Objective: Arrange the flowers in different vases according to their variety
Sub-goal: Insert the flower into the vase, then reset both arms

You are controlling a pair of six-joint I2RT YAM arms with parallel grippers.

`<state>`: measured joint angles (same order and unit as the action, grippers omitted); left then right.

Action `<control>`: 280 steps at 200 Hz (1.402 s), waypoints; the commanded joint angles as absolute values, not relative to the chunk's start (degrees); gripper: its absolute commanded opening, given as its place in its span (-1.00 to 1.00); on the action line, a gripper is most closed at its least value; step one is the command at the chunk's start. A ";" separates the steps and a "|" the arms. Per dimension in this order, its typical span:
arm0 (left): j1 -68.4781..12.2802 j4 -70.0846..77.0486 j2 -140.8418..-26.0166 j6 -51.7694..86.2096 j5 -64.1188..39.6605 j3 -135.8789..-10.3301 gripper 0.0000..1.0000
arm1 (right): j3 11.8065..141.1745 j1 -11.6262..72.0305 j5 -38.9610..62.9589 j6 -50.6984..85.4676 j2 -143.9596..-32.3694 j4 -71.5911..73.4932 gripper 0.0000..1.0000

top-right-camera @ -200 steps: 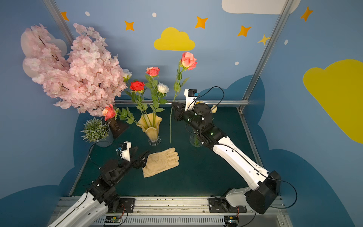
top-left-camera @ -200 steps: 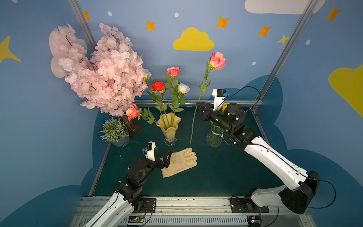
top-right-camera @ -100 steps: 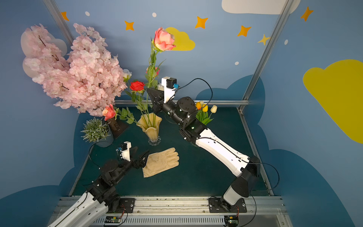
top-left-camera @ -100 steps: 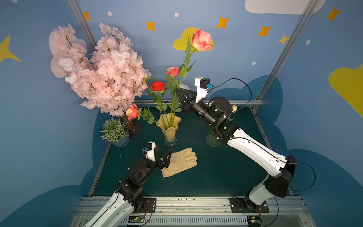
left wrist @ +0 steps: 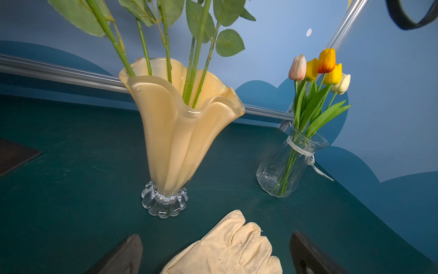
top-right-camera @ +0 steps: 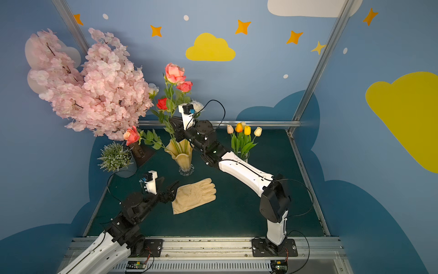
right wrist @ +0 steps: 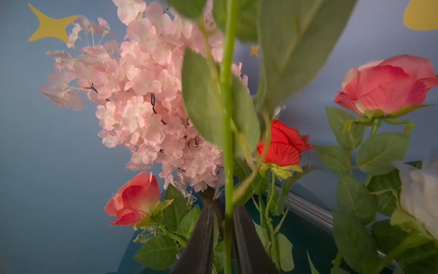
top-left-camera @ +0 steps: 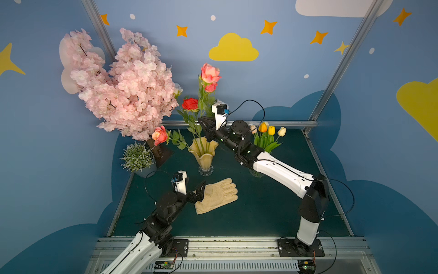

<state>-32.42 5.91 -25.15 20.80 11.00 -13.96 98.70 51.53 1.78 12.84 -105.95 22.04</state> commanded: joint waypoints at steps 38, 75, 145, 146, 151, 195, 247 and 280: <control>-32.43 0.61 -25.94 21.68 19.55 -16.25 1.00 | 92.34 51.42 2.27 11.73 -96.19 16.33 -0.19; -32.12 -2.21 -22.62 24.30 21.62 -15.74 1.00 | 83.79 51.35 -0.80 8.62 -84.88 8.54 0.21; -29.23 -14.58 -14.68 26.02 26.64 -17.11 1.00 | 60.54 51.09 -17.32 1.39 -56.92 -2.14 0.96; -29.16 -14.67 -14.55 26.02 26.68 -17.04 1.00 | 60.15 51.08 -17.63 1.35 -56.50 -2.17 0.96; -28.95 -15.34 -13.71 26.04 26.86 -16.74 1.00 | 58.04 51.02 -18.55 0.89 -54.46 -2.19 0.96; -26.64 -17.28 -9.85 25.35 29.99 -15.15 1.00 | 41.52 48.58 -29.89 -2.13 -39.31 -2.75 0.96; -16.89 -10.84 -20.29 26.25 25.35 -15.74 1.00 | 26.67 39.14 -33.71 -1.57 -31.73 0.94 0.96; -5.08 -4.71 -29.51 26.35 15.63 -17.03 1.00 | 22.34 30.78 -32.89 -0.04 -31.54 3.49 0.96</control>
<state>-11.31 -10.94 -25.50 26.13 23.20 -15.64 24.29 35.40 -31.90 -1.17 -32.47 -1.06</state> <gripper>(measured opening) 0.999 0.981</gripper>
